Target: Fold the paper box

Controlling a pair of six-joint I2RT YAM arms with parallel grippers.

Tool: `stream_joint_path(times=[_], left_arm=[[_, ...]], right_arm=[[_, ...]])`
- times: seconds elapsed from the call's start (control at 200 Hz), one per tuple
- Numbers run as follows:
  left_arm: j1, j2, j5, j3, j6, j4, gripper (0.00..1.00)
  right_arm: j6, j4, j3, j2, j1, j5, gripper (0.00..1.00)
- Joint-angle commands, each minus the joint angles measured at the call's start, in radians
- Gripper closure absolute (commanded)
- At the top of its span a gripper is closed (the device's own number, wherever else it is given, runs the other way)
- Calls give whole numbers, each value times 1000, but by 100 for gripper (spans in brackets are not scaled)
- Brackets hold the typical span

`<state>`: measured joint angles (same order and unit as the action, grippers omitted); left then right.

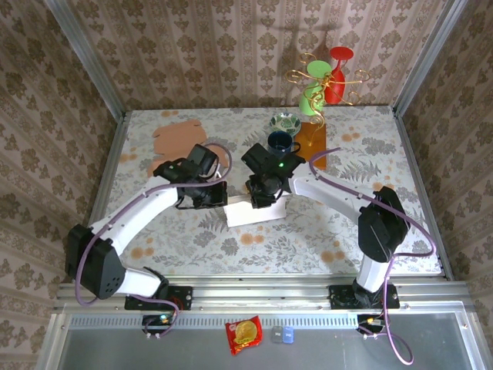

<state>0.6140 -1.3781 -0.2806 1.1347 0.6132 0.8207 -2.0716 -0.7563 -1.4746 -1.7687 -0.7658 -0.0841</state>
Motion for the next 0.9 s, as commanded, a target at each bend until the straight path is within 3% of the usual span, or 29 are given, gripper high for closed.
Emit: stream_joint_path(times=[0.0,0.895], left_arm=[[15,23,15,-31,58,-19,100],[-24,60,84,-15,-4,87,99]], right_arm=[[-110,-25,40,15,3,38,67],[-67,18,104,61,4,67,63]])
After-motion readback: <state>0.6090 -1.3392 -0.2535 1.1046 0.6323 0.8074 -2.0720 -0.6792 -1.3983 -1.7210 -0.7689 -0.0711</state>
